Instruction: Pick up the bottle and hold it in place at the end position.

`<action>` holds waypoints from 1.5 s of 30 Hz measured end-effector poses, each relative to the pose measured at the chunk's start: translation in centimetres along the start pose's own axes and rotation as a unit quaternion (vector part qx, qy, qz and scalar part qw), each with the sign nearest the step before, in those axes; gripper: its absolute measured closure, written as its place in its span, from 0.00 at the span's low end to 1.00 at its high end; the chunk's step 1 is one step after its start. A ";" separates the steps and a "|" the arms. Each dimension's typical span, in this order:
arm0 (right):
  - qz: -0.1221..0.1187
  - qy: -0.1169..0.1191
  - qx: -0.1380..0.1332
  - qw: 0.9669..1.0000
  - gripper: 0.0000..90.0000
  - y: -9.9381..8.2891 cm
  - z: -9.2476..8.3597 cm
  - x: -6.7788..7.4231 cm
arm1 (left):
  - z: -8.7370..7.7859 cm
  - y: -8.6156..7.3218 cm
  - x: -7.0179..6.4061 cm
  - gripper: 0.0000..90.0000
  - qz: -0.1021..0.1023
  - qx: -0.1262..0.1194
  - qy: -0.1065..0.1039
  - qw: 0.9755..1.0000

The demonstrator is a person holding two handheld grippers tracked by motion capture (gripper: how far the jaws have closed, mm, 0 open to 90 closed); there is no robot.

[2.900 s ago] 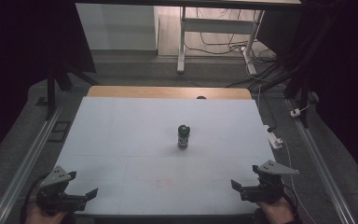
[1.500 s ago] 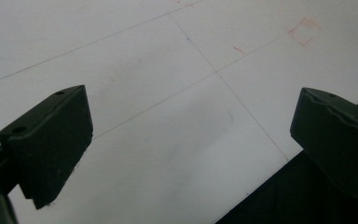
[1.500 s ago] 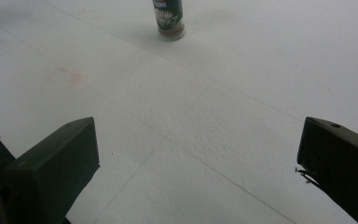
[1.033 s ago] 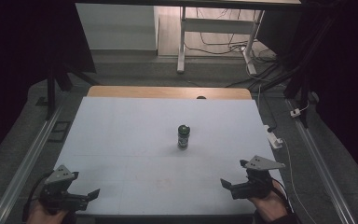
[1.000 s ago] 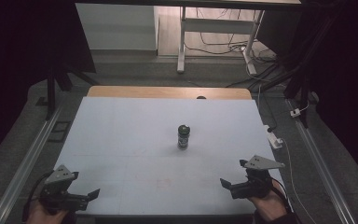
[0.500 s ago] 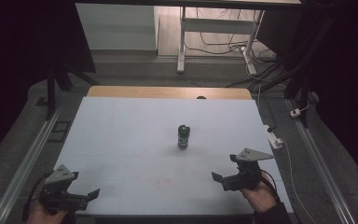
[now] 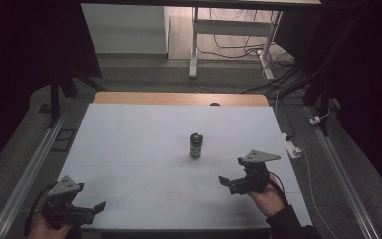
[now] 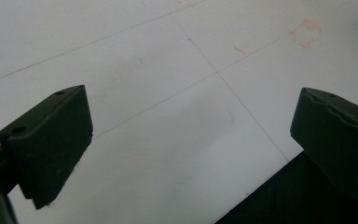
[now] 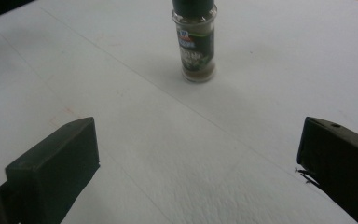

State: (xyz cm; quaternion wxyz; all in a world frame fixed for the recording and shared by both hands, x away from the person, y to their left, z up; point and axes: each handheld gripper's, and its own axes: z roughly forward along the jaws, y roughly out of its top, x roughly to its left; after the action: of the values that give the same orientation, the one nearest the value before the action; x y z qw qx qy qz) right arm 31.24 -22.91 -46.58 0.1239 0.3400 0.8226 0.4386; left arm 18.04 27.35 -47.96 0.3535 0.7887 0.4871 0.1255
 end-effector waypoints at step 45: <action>-0.029 0.008 0.041 0.999 0.00 3.8 10.4 -2.0 | 0.0 -0.1 0.2 0.00 -0.005 -0.001 -0.003 1.000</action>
State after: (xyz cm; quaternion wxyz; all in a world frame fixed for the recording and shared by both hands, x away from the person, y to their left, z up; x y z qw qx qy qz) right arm 39.67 -16.19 -49.81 0.1155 0.3174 0.8505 0.4032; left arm 18.06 27.51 -48.00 0.3564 0.7864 0.4895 0.1216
